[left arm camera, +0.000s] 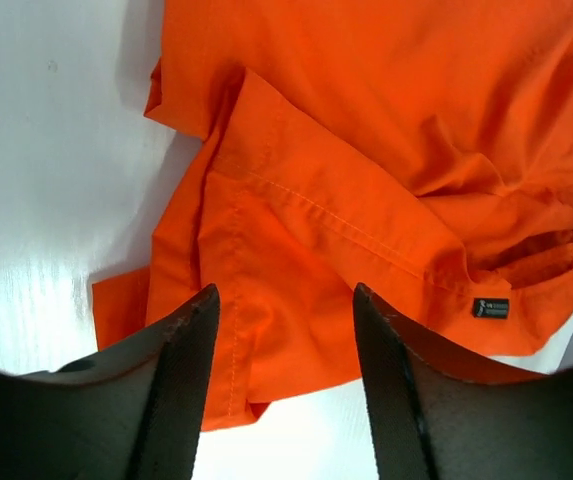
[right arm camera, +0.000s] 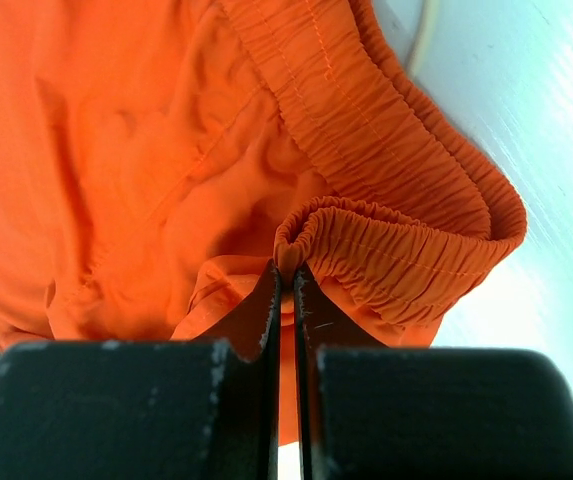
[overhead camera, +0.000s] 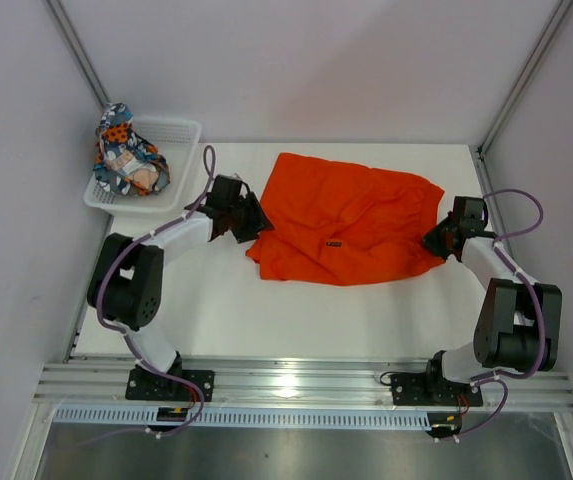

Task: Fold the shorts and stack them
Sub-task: Fold the shorts

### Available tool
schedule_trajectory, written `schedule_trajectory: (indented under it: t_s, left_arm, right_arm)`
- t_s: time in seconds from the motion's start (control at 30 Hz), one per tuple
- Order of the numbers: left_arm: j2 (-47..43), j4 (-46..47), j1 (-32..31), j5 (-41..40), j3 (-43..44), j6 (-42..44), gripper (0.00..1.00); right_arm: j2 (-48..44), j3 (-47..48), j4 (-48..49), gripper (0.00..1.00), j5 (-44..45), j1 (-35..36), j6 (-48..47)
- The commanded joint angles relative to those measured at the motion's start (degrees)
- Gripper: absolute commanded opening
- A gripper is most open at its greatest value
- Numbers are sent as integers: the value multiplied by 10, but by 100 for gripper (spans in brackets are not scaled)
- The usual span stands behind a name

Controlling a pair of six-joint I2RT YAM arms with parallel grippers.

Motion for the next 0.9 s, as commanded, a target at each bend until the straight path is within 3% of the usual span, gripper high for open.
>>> schedule_trajectory:
  t_s: [0.0,0.23,0.87]
  left_arm:
    - [27,27,-1,-6,17,-18,54]
    - [90,29,-2,-6,45,-14,52]
    - [135,58,-3,-23,67,2,50]
  right_arm:
    - [-2,-2,34,0,-16,-2,-9]
    - [1,-5,39,0,-28,-2,-9]
    - [-3,-4,47,0,-45,-2,-9]
